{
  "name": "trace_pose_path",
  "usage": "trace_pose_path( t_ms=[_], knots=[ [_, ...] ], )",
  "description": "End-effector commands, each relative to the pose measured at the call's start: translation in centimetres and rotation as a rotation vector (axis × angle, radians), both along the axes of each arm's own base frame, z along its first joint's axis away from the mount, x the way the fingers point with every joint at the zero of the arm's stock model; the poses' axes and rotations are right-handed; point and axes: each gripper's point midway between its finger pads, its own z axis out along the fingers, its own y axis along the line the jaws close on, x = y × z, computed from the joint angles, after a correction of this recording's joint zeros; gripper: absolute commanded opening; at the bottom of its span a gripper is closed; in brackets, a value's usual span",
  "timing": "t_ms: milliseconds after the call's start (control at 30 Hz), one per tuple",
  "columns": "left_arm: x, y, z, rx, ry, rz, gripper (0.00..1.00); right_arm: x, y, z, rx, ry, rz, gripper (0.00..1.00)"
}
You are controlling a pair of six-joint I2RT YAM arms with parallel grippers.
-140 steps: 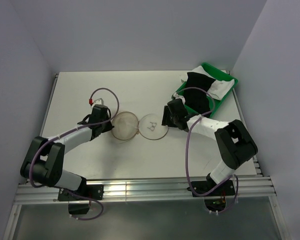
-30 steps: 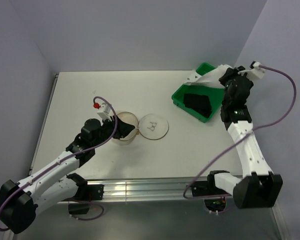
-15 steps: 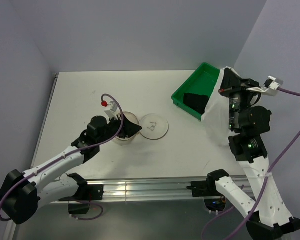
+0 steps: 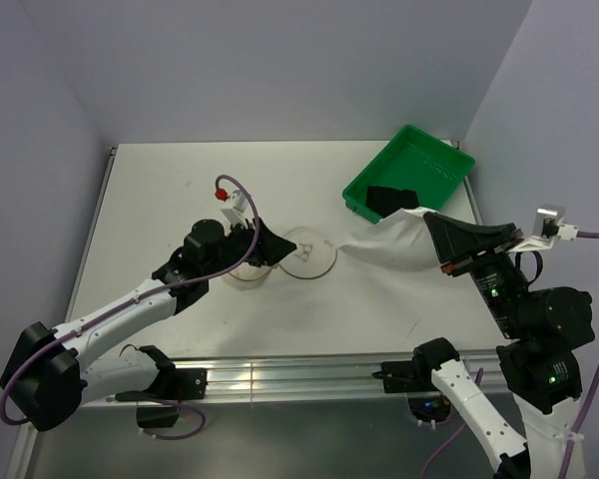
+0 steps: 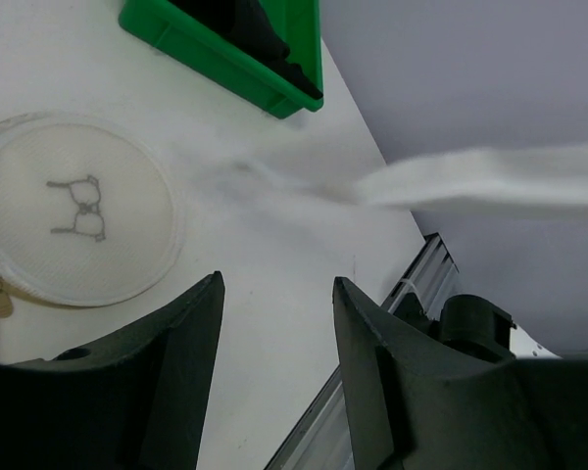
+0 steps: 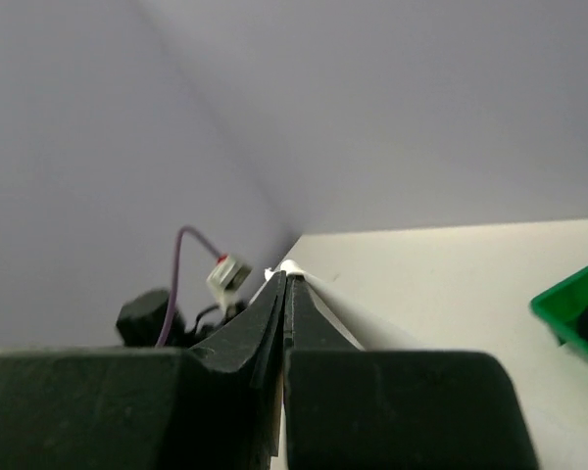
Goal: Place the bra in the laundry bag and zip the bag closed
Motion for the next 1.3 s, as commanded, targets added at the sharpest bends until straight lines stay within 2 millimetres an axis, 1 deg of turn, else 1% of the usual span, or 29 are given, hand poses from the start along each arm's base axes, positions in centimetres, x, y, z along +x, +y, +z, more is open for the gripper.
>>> trace_pose_path(
  t_ms=[0, 100, 167, 200, 267, 300, 333, 367, 400, 467, 500, 533, 567, 600, 633, 700, 733, 767, 800, 833, 900, 933, 1000, 1033, 1067, 1100, 1167, 1200, 1267],
  knots=[
    [0.5, -1.0, 3.9, -0.052, -0.089, -0.022, 0.55, -1.1, 3.3, -1.8, -0.032, 0.079, 0.2, 0.0],
    [0.6, -1.2, 4.3, -0.054, -0.093, -0.022, 0.56, -0.8, 4.3, -1.5, -0.044, 0.093, 0.252, 0.0],
    [0.7, -1.3, 4.4, -0.055, -0.092, -0.022, 0.56, -0.5, 4.4, -1.0, -0.035, 0.09, 0.253, 0.0],
    [0.7, -1.4, 4.2, -0.053, -0.088, -0.028, 0.57, 0.4, 4.7, -1.4, -0.034, 0.11, 0.252, 0.0],
    [0.9, -1.7, 3.9, -0.047, -0.081, -0.034, 0.58, 1.9, 4.3, -1.9, -0.021, 0.136, 0.204, 0.0],
    [0.8, -1.9, 4.0, -0.049, -0.081, -0.039, 0.59, 3.5, 4.0, -3.0, -0.026, 0.165, 0.153, 0.0],
    [0.9, -2.1, 3.6, -0.044, -0.076, -0.043, 0.6, 5.3, 4.1, -4.5, -0.047, 0.222, 0.126, 0.0],
    [1.0, -2.2, 3.3, -0.042, -0.071, -0.046, 0.61, 6.6, 3.9, -5.9, -0.064, 0.269, 0.09, 0.0],
    [1.0, -2.3, 3.2, -0.039, -0.072, -0.047, 0.62, 8.2, 3.3, -8.3, -0.086, 0.329, 0.029, 0.0],
    [1.2, -2.3, 2.0, -0.018, -0.056, -0.04, 0.64, 10.4, 2.9, -12.0, -0.118, 0.424, -0.034, 0.0],
    [1.2, -2.4, 1.8, -0.014, -0.053, -0.044, 0.67, 11.5, 2.3, -15.5, -0.137, 0.497, -0.089, 0.0],
    [1.4, -2.6, 0.9, 0.0, -0.038, -0.046, 0.68, 12.3, 1.8, -16.7, -0.14, 0.512, -0.127, 0.0],
    [1.4, -2.8, 0.2, 0.017, -0.041, -0.052, 0.71, 13.1, 1.6, -18.6, -0.155, 0.558, -0.149, 0.0],
    [1.2, -3.4, 0.0, 0.015, -0.052, -0.07, 0.75, 13.4, 1.5, -20.4, -0.162, 0.593, -0.161, 0.0],
    [1.3, -4.0, -1.4, 0.037, -0.031, -0.088, 0.77, 13.8, 2.1, -20.0, -0.147, 0.561, -0.131, 0.0],
    [0.9, -5.5, -2.0, 0.044, -0.041, -0.139, 0.8, 13.9, 2.6, -19.8, -0.125, 0.531, -0.107, 0.0],
    [0.9, -6.2, -2.9, 0.055, -0.037, -0.154, 0.81, 14.0, 2.7, -19.0, -0.11, 0.501, -0.106, 0.0],
    [0.5, -7.0, -3.0, 0.063, -0.063, -0.182, 0.82, 13.9, 2.7, -18.5, -0.106, 0.486, -0.104, 0.0],
    [0.4, -7.4, -3.3, 0.071, -0.075, -0.187, 0.85, 13.6, 2.9, -17.5, -0.105, 0.453, -0.086, 0.0],
    [0.4, -7.8, -4.2, 0.088, -0.071, -0.193, 0.86, 13.5, 2.8, -17.1, -0.105, 0.441, -0.089, 0.0],
    [0.1, -8.7, -4.1, 0.078, -0.117, -0.222, 0.9, 13.3, 2.5, -16.2, -0.11, 0.412, -0.096, 0.0],
    [0.3, -9.3, -4.8, 0.088, -0.122, -0.231, 0.91, 13.2, 2.5, -16.0, -0.113, 0.411, -0.097, 0.0],
    [0.0, -10.4, -5.0, 0.088, -0.137, -0.272, 0.93, 12.9, 2.8, -15.9, -0.118, 0.406, -0.076, 0.0],
    [0.0, -10.9, -6.0, 0.107, -0.131, -0.279, 0.94, 12.7, 3.0, -15.6, -0.115, 0.397, -0.063, 0.0],
    [0.0, -11.6, -5.6, 0.102, -0.149, -0.293, 0.94, 12.6, 3.1, -15.7, -0.113, 0.398, -0.054, 0.0],
    [-0.3, -12.2, -6.5, 0.108, -0.137, -0.324, 0.94, 12.3, 3.1, -15.3, -0.11, 0.388, -0.05, 0.0],
    [-0.3, -13.0, -6.5, 0.098, -0.151, -0.337, 0.94, 12.1, 2.9, -15.0, -0.112, 0.38, -0.054, 0.0],
    [-0.5, -13.4, -7.3, 0.1, -0.136, -0.362, 0.94, 12.0, 2.8, -14.9, -0.112, 0.377, -0.059, 0.0],
    [-0.6, -14.1, -7.3, 0.078, -0.129, -0.382, 0.94, 11.6, 2.9, -14.0, -0.104, 0.356, -0.049, 0.0]
  ],
)
